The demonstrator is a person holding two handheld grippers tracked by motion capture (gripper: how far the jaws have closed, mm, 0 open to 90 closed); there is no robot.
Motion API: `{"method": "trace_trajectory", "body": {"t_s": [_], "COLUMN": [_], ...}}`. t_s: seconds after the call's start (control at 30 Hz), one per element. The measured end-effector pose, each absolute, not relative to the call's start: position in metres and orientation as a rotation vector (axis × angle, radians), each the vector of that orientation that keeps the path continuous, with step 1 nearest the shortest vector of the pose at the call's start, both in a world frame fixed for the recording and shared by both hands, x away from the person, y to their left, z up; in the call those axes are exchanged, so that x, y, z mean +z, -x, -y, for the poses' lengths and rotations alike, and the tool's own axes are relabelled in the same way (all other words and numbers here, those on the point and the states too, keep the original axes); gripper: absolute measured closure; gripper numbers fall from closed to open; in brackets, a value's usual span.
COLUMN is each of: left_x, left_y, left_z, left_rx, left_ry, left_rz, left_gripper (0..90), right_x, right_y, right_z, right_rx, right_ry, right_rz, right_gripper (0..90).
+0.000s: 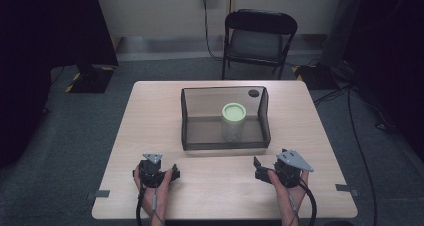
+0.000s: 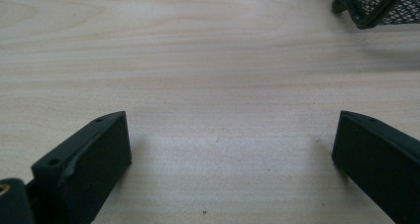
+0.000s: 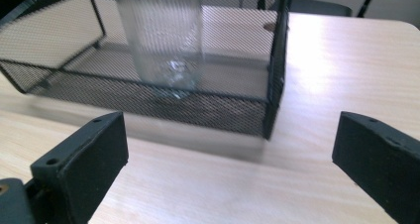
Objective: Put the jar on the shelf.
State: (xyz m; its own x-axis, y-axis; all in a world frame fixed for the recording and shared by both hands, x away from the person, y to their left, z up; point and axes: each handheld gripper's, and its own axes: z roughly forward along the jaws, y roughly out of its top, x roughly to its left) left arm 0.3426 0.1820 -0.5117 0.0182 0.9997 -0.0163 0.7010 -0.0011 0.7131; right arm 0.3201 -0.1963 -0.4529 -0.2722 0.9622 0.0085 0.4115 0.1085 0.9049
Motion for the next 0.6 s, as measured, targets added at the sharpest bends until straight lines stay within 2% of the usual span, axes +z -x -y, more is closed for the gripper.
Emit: {"method": "trace_trajectory", "body": {"t_s": [0.6], "left_x": [-0.512], "left_y": [-0.343], "left_z": [-0.182], "left_rx": [0.712], "left_ry": [-1.757], "left_rz": [-1.738], "left_gripper": [1.3], "right_x": [-0.498], "right_y": [-0.330], "right_z": [0.196], "right_rx": [0.924], "right_ry": [-1.462], "right_rz": [-1.904], "right_gripper": [1.2]}}
